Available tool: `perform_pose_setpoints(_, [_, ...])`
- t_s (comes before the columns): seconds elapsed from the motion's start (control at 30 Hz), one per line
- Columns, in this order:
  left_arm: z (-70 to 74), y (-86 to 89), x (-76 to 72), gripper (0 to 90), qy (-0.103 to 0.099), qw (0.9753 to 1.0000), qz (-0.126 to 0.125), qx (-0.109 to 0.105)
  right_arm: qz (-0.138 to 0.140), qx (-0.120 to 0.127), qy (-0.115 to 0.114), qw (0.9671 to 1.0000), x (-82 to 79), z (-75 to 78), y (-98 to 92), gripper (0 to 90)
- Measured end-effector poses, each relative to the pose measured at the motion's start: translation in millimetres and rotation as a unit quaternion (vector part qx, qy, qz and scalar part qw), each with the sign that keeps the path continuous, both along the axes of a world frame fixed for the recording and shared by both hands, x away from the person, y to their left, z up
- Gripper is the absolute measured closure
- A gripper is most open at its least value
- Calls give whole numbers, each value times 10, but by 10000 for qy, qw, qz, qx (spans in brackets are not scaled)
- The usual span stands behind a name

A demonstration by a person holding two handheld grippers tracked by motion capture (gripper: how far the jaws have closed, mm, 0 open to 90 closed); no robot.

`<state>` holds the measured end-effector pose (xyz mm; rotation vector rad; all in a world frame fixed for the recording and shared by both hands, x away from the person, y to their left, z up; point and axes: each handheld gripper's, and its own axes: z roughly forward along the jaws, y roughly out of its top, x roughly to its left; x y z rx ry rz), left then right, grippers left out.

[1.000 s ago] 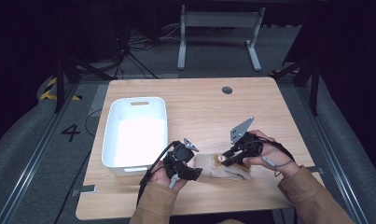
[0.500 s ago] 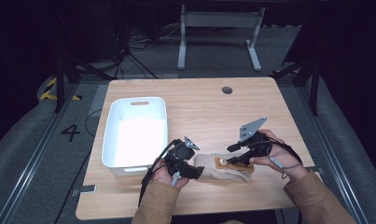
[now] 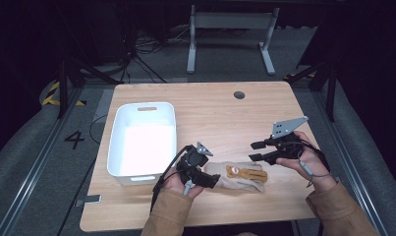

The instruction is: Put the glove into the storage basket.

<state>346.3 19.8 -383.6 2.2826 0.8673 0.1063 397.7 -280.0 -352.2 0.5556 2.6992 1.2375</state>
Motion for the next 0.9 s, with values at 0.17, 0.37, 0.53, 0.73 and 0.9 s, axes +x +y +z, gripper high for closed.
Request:
perform_pose_setpoints(0.17, [10, 3, -10, 197, -80, 9999, 40, -90, -374, 324, -107, 9987, 41, 68, -159, 541])
perform_pose_setpoints(0.37, [4, -31, -23, 163, -115, 9999, 26, -100, -1022, 435, -85, 9938, 119, 81, -333, 539])
perform_pose_setpoints(0.53, [-12, -54, -10, 142, -103, 9998, 49, -132, -1824, 349, -154, 9825, 192, 24, -482, 528])
perform_pose_setpoints(0.73, [-12, -65, 4, 104, -72, 9998, 23, -193, -2010, 452, -182, 9784, 240, 4, -594, 509])
perform_pose_setpoints(0.9, [-19, -62, 21, 78, -71, 9997, 37, -245, -2146, 495, -236, 9752, 274, -36, -672, 492])
